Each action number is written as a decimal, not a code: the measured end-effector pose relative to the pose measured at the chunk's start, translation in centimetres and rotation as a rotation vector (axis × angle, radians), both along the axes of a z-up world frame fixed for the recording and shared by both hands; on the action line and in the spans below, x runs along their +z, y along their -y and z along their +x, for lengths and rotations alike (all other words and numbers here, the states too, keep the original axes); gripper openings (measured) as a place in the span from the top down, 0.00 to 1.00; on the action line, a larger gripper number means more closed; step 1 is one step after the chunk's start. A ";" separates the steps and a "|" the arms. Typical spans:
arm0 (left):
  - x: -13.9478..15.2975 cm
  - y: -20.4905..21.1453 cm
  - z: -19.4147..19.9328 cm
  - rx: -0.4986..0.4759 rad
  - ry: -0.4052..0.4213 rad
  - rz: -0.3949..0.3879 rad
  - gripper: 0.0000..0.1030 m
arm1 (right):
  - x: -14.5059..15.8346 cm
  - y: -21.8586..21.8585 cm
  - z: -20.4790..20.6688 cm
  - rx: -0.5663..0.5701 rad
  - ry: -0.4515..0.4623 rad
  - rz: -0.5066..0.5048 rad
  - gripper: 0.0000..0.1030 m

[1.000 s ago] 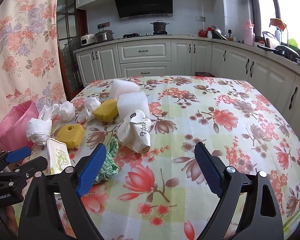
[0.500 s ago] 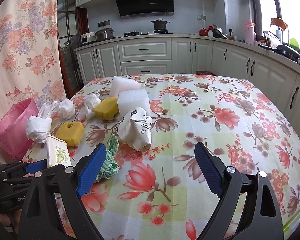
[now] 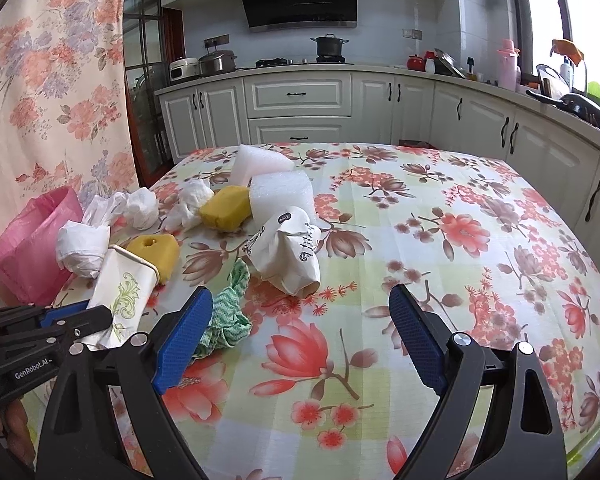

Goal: Collect trash
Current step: 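Grasp the paper bag with the left tool while the right tool grasps the green cloth, then carry the paper bag and green cloth over the pink bin with both tools, then open both tools to drop the bag and cloth into the bin, then move both tools back over the table toward the sponges and tissues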

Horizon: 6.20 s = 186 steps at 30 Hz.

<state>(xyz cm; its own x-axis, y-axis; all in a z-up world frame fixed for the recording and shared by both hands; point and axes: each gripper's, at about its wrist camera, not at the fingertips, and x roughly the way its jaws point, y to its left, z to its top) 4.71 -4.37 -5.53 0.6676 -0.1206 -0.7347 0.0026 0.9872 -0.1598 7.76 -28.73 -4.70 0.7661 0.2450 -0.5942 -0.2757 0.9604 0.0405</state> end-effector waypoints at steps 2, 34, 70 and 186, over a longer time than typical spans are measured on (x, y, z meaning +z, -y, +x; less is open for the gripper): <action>0.4 -0.4 -0.2 0.009 0.011 0.004 0.80 | -0.2 -0.2 0.0 0.004 -0.006 -0.003 0.18; 2.4 -7.1 -1.9 0.132 0.093 -0.021 0.80 | -4.7 -8.5 3.0 0.146 -0.230 -0.107 0.46; 6.8 -11.9 -4.5 0.242 0.204 0.041 0.80 | 5.8 -8.6 1.2 0.204 0.023 -0.009 0.66; 8.3 -7.4 -0.5 0.231 0.208 0.106 0.19 | 3.8 -1.2 5.1 0.027 0.026 0.023 0.20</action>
<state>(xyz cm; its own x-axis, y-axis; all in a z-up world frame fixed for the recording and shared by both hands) 4.19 2.99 2.82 0.8056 0.1212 -0.5799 -0.2017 0.9765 -0.0761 12.87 -27.57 -0.88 0.7741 0.2790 -0.5683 -0.3023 0.9516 0.0554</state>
